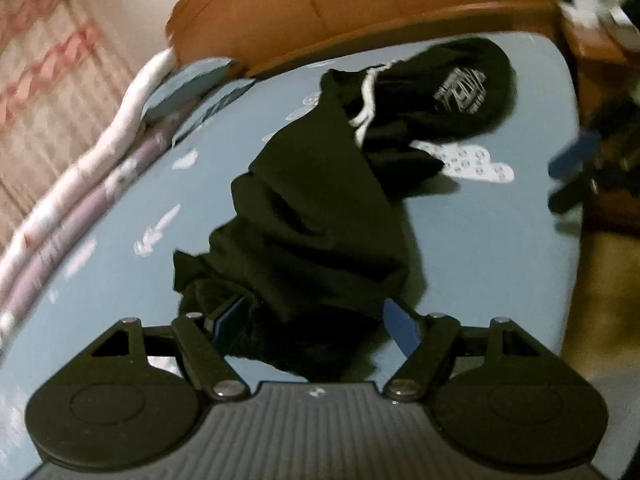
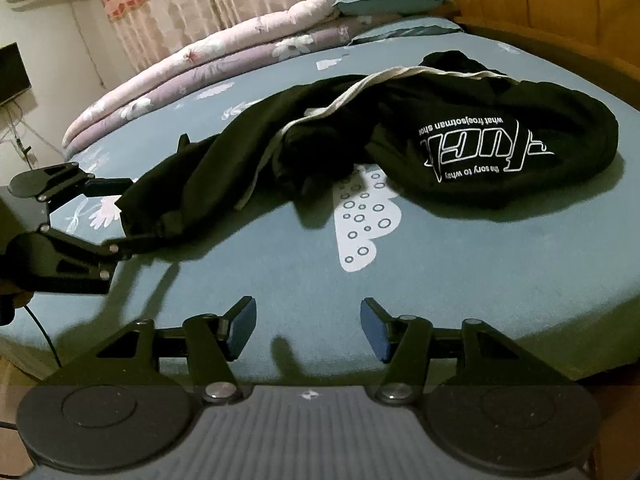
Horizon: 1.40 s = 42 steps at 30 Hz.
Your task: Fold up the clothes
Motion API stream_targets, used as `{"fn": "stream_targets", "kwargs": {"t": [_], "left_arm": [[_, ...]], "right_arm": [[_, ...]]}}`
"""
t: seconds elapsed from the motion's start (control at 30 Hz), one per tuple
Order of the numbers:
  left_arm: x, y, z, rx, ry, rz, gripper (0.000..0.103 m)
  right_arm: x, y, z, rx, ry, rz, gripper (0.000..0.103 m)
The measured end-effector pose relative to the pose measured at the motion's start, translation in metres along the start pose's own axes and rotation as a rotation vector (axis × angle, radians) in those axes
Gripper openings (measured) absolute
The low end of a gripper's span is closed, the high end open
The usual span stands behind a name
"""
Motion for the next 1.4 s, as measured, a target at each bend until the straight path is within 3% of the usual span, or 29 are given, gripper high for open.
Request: {"fn": "stream_targets", "kwargs": {"t": [0.1,0.27,0.37,0.73,0.83,1.07,1.4], "left_arm": [[-0.002,0.0,0.007,0.02,-0.005,0.05,0.068],[-0.003,0.003,0.015,0.057,-0.025,0.11,0.038],[0.001,0.007,0.013,0.045,-0.017,0.095,0.017],[0.09,0.022,-0.013,-0.103,0.017,-0.342,0.012],[0.119,0.024,-0.013,-0.131,0.052,-0.416,0.01],[0.171,0.031,0.0,-0.142,0.129,-0.489,0.01],[0.234,0.035,0.037,-0.14,0.15,-0.575,0.01]], "right_arm": [[0.003,0.0,0.003,-0.005,0.006,-0.011,0.063],[0.004,0.001,0.005,-0.007,0.011,-0.024,0.066],[0.004,0.001,0.005,-0.009,0.014,-0.026,0.067],[0.014,-0.004,0.007,-0.032,-0.023,-0.095,0.071],[0.013,-0.004,0.007,-0.031,-0.025,-0.096,0.071],[0.011,0.004,0.009,-0.033,-0.04,-0.097,0.07],[0.001,0.045,0.026,-0.053,-0.079,-0.095,0.07]]}}
Point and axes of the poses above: each gripper's, at about its wrist camera, not at the fingertips, and z roughly the way its jaws point, x to its left, y to its top, the point moved 4 cm from there along z, roughly the way its jaws point, and after that the axes turned 8 degrees about -y, right-handed, at the moved point
